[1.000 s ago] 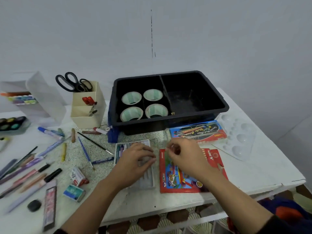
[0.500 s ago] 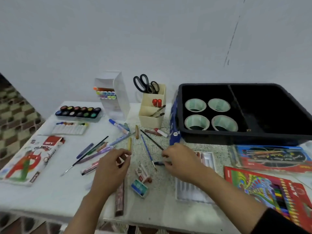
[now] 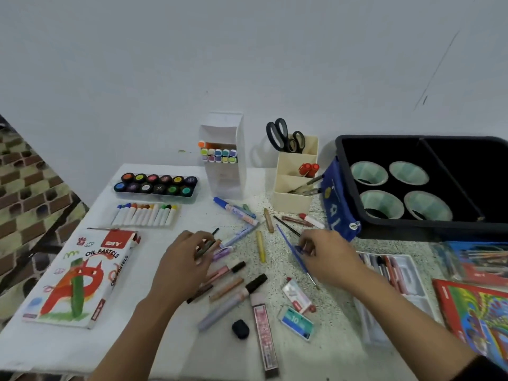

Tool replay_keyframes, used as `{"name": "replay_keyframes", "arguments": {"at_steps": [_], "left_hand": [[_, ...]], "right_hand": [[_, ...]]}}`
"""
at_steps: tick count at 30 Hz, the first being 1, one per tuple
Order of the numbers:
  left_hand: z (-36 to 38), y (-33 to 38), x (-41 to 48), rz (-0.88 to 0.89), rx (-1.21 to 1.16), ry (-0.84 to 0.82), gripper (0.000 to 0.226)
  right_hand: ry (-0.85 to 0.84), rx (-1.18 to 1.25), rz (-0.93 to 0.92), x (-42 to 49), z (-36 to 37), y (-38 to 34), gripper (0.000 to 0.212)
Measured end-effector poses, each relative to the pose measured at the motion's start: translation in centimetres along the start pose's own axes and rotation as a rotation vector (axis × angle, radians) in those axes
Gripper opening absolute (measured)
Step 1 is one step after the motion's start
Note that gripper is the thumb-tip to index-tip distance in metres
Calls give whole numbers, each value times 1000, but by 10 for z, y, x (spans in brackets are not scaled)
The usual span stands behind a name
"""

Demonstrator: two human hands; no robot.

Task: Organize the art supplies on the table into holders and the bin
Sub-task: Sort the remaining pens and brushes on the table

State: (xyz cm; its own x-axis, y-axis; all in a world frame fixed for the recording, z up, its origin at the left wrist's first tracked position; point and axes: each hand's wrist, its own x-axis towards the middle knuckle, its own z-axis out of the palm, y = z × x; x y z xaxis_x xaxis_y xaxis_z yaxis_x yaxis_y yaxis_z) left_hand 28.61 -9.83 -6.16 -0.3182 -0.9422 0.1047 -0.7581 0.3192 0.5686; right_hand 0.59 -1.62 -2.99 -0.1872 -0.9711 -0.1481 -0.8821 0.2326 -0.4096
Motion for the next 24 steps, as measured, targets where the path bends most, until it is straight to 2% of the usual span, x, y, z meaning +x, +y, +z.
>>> {"name": "replay_keyframes", "arguments": {"at_steps": [3, 6, 9, 15, 24], "left_hand": [[-2, -12, 7, -7, 10, 0, 24], [-2, -23, 12, 64, 91, -34, 25], [-2, -27, 18, 130, 127, -54, 26], [2, -21, 19, 248, 197, 22, 12], [-3, -10, 38, 123, 397, -154, 9]], "right_hand": [[86, 310, -16, 2, 10, -13, 24], [106, 595, -34, 0, 21, -27, 36], [80, 794, -28, -1, 28, -40, 33], [91, 942, -18, -1, 31, -41, 27], [92, 1003, 16, -3, 22, -39, 26]]}}
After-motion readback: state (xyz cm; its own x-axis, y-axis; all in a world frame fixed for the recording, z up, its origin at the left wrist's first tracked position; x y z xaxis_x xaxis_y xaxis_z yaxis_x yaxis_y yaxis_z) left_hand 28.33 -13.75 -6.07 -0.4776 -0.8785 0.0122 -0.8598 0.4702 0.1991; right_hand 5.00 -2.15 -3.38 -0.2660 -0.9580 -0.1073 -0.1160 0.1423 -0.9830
